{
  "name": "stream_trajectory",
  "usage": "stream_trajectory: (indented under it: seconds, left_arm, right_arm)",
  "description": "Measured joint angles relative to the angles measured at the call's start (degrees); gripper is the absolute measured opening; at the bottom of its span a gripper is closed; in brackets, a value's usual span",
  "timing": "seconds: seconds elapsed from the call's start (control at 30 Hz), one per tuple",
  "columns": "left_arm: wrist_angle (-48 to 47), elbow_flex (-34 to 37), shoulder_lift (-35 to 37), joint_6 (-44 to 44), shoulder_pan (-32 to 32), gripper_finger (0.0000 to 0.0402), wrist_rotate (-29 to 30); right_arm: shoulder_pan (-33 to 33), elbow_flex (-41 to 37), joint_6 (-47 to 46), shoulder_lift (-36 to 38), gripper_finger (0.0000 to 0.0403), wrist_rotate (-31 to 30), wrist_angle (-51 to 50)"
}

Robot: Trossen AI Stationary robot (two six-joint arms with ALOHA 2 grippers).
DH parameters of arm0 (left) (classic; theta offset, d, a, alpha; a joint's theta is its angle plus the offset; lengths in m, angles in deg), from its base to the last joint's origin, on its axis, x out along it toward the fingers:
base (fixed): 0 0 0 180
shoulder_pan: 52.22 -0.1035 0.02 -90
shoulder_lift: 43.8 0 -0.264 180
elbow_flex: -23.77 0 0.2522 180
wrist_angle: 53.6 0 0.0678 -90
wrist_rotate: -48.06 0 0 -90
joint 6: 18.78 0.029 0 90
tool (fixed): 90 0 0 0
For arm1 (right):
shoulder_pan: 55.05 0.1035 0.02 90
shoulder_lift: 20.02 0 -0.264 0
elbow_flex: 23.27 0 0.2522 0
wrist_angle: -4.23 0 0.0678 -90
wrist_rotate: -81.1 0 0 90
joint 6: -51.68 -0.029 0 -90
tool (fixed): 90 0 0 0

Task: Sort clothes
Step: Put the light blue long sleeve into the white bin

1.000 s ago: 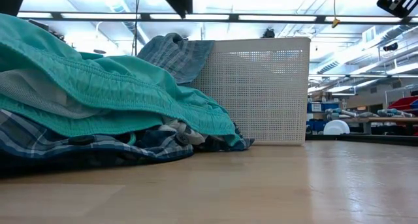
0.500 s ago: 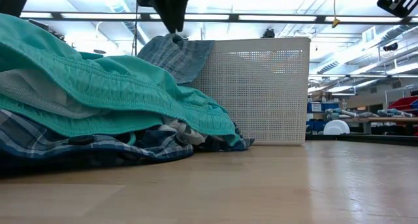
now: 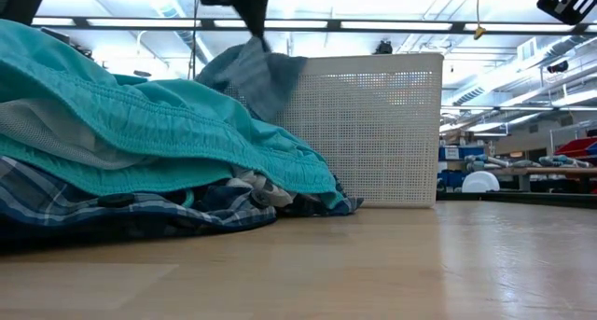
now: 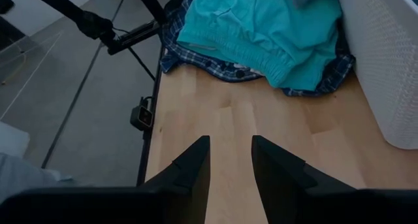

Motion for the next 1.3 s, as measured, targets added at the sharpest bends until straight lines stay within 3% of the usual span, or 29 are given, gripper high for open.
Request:
stream_trajectory:
  seconds: [0.2,0.37,0.6,0.83,1.13,1.3]
  left_arm:
    - [6.23,-9.95,-0.02,7.28,-1.23,0.0001,6.89]
    - [19.51,-12.49,0.13,19.50,-6.51,0.0001,8.39]
    - [28.32,-12.49,-3.66,28.22,-16.10,0.0001,-5.39]
    - [30.15,-12.41,-10.97,30.94,-19.17,0.0015,-14.62]
    - [28.88,-12.41,-22.38,32.61,-18.47,0.0086,-28.85]
    - [27.86,-12.39,-26.67,34.71,-18.34,0.0126,-29.22]
  right_arm:
    - [-0.12,0.00,0.04,0.00,0.0113,-0.82,-0.02]
    - [-1.65,0.00,-0.38,0.01,0.0113,-2.80,-0.01]
    - [-4.82,0.00,-2.68,0.02,0.0113,-3.76,0.18]
    - [-7.70,0.00,-5.43,0.00,0.0113,-8.10,0.74]
    - [-10.97,0.00,-9.08,-0.13,0.0113,-11.03,1.40]
    - [-12.60,0.00,-11.34,-1.04,0.0113,-11.05,1.42]
